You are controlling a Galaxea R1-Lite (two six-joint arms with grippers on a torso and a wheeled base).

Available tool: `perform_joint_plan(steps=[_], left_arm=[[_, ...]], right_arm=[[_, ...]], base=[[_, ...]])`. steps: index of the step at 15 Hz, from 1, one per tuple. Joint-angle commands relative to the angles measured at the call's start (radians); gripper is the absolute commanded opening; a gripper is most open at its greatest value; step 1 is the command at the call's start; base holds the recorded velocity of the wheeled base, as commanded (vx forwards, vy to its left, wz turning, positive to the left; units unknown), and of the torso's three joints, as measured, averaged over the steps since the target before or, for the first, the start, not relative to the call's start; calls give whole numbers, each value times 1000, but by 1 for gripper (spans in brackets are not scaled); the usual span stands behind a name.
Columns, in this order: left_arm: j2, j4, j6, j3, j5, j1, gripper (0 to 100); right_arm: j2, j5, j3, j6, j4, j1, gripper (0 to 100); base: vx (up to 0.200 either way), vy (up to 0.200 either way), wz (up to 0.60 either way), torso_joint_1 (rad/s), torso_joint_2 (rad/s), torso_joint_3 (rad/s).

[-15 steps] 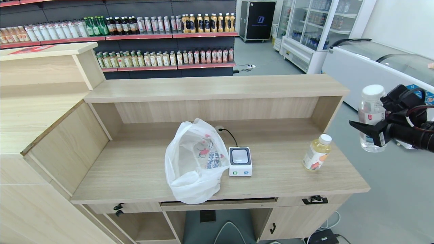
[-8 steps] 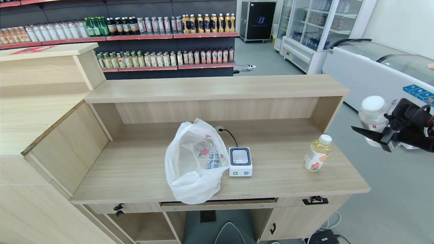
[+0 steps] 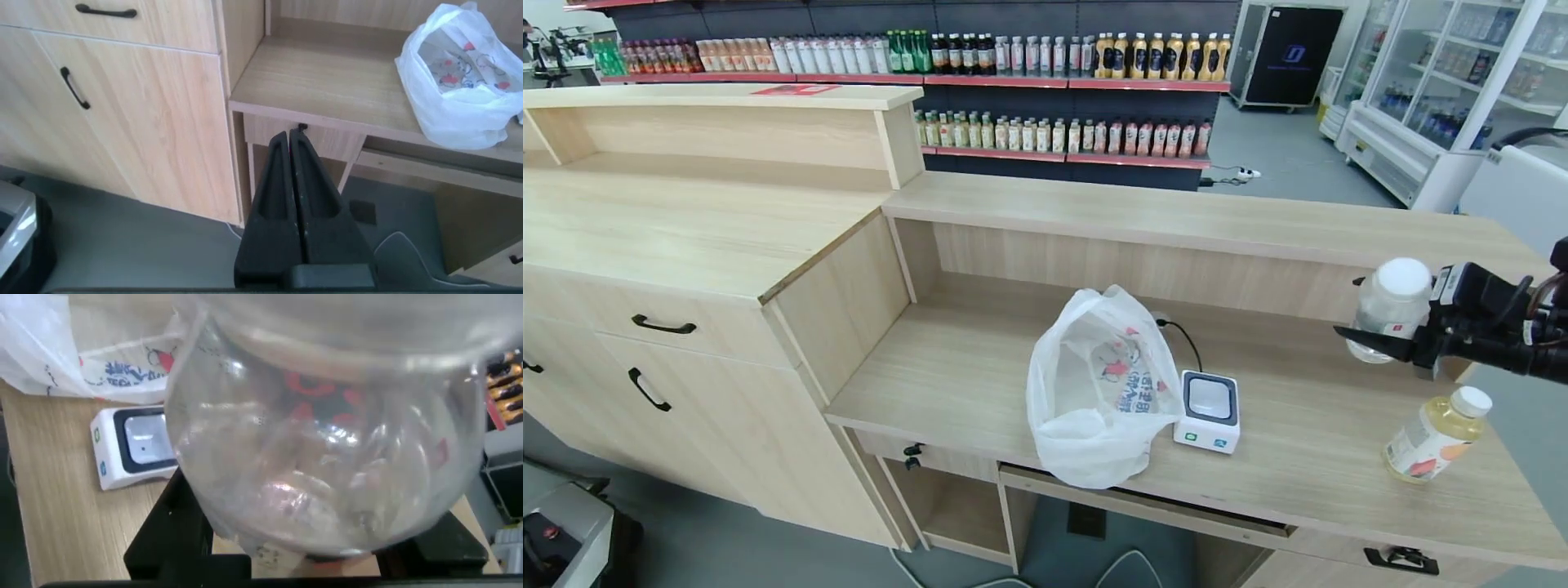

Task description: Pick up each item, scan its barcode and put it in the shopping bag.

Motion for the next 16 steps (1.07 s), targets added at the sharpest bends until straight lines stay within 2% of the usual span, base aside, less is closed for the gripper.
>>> perform_joint_plan(steps=[1, 5, 16], left_arm=[[0, 0, 0, 0, 0, 0, 0], [0, 0, 0, 0, 0, 0, 0], [0, 0, 0, 0, 0, 0, 0]], right_arm=[[81, 30, -4, -28, 2, -15, 0], [169, 163, -33, -97, -1, -15, 0], [282, 233, -103, -163, -18, 17, 0]], base=[[0, 0, 0, 0, 0, 0], [0, 0, 0, 0, 0, 0], [0, 0, 0, 0, 0, 0]])
